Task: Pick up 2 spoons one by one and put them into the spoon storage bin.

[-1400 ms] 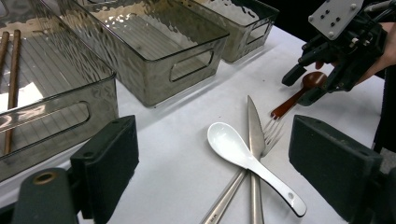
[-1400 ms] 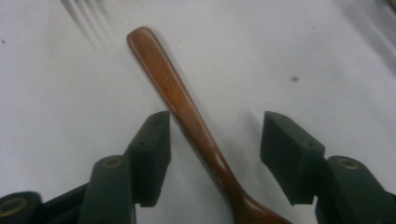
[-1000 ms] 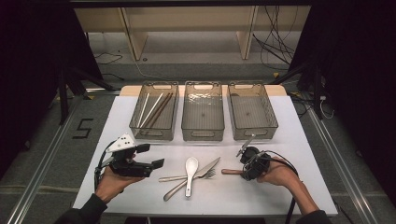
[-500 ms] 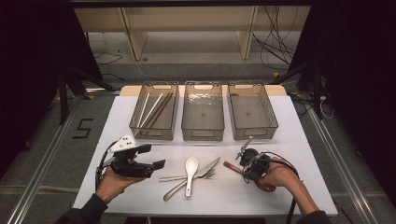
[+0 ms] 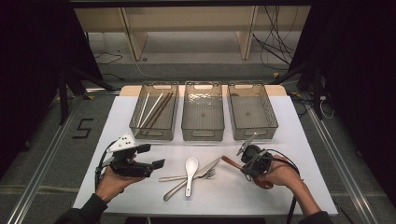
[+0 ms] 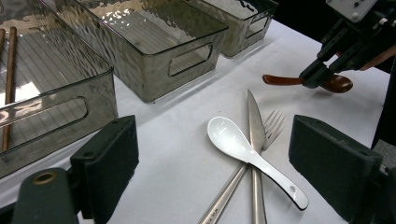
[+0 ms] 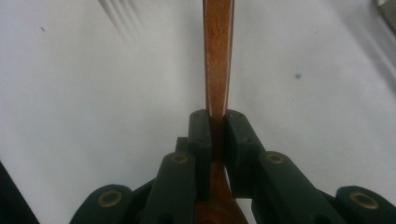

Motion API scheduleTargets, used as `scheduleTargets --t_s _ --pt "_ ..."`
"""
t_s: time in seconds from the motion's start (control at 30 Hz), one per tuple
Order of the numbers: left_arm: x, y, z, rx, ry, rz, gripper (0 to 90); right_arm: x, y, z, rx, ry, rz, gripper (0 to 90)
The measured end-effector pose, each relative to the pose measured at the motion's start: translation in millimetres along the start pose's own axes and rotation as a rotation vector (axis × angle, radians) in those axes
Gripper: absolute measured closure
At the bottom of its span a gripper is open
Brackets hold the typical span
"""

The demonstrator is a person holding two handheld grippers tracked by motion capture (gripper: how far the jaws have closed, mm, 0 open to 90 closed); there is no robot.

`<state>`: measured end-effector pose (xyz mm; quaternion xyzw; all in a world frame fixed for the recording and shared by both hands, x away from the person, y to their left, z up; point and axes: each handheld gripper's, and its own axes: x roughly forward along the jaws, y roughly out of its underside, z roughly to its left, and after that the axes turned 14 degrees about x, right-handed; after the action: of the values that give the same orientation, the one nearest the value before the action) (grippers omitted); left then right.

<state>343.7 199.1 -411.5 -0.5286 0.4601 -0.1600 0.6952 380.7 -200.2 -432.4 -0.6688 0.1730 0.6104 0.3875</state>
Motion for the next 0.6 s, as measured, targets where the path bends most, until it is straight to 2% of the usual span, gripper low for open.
scheduleTargets --t_s 0.33,0.6 --pt "-0.1 0.8 1.5 -0.008 -0.009 0.005 15.6 -28.8 -10.5 -3.8 0.073 -0.027 -0.226 82.5" --pt "-0.5 1.8 2.7 -0.017 -0.012 0.002 15.5 -37.6 -26.0 -10.3 0.133 -0.015 -0.32 82.5"
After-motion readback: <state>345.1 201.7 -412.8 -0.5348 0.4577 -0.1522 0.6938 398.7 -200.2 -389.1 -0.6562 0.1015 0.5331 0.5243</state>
